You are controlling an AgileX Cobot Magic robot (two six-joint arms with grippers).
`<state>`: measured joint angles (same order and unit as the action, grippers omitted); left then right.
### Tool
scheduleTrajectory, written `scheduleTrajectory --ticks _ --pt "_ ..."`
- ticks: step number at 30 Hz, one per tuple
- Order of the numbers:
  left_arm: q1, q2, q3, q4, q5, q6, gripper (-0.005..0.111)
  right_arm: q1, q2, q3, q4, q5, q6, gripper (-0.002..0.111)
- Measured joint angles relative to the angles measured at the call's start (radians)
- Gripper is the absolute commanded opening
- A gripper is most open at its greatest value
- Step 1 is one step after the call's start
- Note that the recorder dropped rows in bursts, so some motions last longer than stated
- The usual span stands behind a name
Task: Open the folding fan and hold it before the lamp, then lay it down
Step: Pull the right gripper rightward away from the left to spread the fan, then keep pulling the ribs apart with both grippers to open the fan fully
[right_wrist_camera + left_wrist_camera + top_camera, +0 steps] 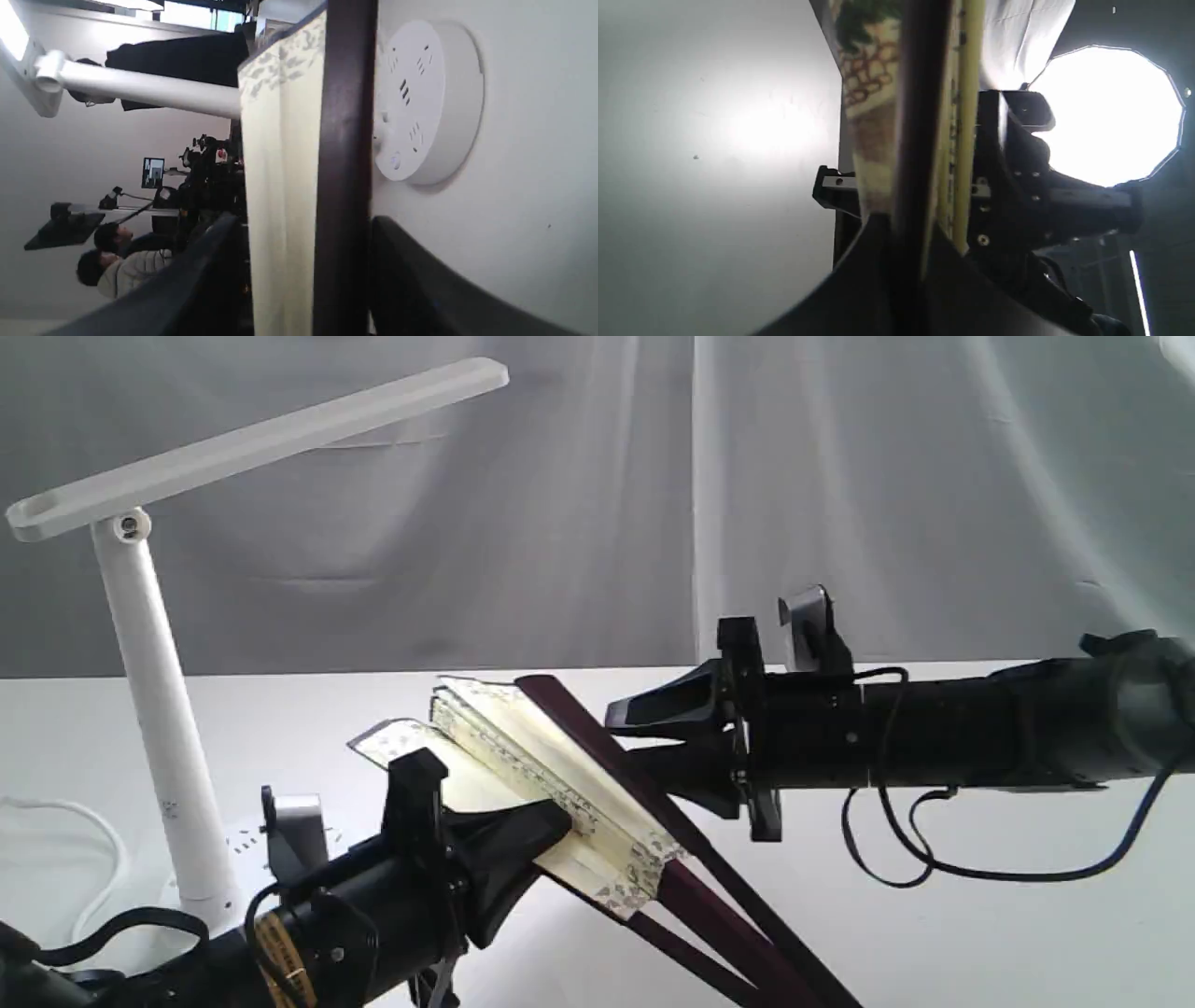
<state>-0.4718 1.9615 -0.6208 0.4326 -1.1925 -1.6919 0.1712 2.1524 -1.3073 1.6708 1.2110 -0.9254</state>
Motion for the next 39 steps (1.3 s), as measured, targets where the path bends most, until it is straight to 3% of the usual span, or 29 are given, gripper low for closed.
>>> scheduleTrajectory --ticks 4,12,39 --pt "0.000 0.011 0.000 0.000 -0.002 0.000 0.000 0.015 0.000 0.000 0.000 0.000 0.000 0.036" --pt "0.000 0.011 0.000 -0.004 -0.013 -0.002 0.000 0.015 0.000 0.000 0.002 0.000 0.000 0.000" --pt "0.000 -0.049 0.000 -0.004 -0.003 0.000 0.000 -0.169 0.000 0.000 0.081 0.011 0.012 0.000"
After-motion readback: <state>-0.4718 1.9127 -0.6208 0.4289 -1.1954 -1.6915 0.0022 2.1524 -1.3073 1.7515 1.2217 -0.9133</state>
